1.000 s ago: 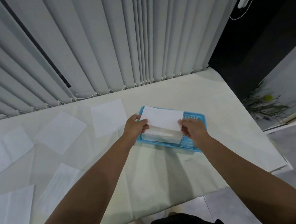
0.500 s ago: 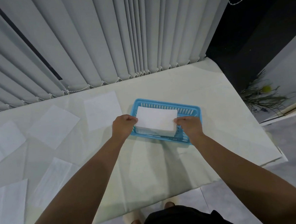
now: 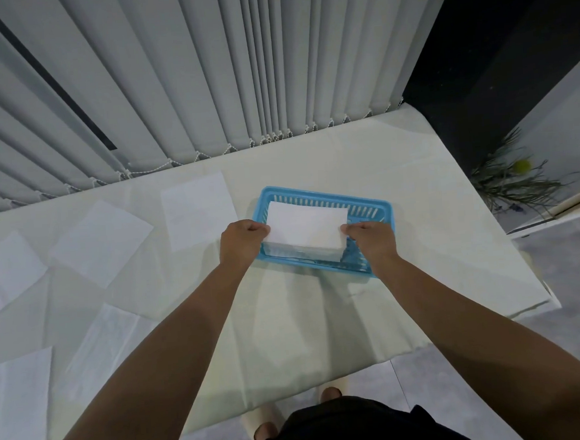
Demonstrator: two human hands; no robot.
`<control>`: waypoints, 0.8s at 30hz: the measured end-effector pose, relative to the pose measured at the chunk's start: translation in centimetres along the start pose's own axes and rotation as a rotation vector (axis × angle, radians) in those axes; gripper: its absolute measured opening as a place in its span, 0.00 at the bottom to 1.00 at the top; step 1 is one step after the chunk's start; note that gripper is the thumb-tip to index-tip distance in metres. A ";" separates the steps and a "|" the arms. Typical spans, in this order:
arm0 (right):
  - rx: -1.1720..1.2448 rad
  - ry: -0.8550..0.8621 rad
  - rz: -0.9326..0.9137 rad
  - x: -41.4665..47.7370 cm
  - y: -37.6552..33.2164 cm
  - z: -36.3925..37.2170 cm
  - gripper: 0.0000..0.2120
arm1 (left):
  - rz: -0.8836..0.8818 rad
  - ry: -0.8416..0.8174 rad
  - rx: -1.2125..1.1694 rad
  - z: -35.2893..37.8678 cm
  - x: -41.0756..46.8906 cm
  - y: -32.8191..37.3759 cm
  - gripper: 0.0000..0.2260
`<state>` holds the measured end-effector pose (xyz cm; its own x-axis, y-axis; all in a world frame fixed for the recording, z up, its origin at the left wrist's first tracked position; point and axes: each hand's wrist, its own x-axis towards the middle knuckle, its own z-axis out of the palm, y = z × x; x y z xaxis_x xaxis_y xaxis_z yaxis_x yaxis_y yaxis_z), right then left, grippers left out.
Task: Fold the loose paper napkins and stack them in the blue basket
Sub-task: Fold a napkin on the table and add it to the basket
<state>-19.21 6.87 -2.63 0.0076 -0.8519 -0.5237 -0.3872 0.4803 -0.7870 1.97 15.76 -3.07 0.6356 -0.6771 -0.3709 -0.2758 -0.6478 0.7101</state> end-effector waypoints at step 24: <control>-0.055 0.007 -0.015 0.2 1.3 0.2 0.09 | 0.101 0.073 0.254 0.7 -0.2 -0.2 0.13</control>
<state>-19.48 7.41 -3.81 0.0072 -0.8604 -0.5095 -0.4371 0.4556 -0.7755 1.39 15.82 -3.58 0.6436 -0.7216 -0.2553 -0.5062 -0.6514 0.5652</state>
